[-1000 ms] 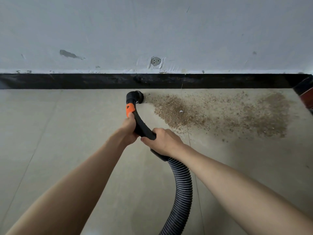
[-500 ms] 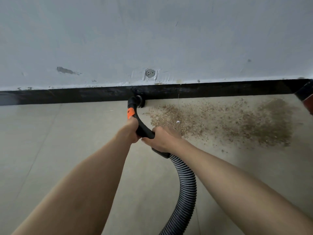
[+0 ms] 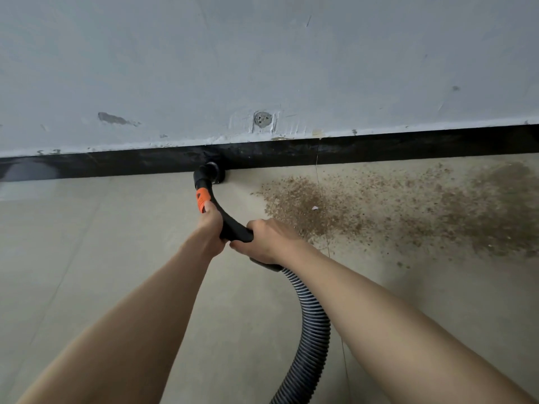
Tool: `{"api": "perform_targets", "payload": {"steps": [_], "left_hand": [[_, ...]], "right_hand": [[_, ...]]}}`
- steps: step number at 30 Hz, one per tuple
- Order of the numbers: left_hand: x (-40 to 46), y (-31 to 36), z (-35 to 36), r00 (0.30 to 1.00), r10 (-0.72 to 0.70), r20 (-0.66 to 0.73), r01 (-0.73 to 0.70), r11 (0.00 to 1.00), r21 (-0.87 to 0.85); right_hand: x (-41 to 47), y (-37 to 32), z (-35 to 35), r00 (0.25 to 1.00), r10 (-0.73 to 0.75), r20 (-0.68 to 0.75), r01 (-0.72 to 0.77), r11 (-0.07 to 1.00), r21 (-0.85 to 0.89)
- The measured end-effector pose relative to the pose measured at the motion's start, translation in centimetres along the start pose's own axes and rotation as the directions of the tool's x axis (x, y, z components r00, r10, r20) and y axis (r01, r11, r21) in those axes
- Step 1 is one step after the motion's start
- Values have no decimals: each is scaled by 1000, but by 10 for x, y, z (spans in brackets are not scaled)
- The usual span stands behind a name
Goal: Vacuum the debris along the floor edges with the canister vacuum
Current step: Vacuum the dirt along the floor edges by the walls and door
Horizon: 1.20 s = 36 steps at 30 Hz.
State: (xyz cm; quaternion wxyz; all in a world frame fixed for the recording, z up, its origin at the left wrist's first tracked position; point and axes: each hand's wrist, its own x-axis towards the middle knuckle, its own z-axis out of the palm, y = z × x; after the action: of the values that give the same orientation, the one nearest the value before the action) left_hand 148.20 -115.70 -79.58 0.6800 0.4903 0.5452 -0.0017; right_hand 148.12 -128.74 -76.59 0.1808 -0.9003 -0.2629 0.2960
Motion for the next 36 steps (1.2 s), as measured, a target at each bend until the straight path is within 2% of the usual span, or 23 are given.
{"api": "perform_targets", "payload": {"steps": [16,30,36], "left_hand": [[-49,-50,82,957,-21,290,13,999,29],[-78,-71,138,932,-45,359,-7,990,144],[-90,-87,168,937,3,349,-88,970,227]], "right_hand": [[-71,74,-14,979,175,-103,-172,985,33],[-99,128,-27,952,268,-148,-257,962,87],[-111,159,-26,933,312,-178,-289,947,141]]}}
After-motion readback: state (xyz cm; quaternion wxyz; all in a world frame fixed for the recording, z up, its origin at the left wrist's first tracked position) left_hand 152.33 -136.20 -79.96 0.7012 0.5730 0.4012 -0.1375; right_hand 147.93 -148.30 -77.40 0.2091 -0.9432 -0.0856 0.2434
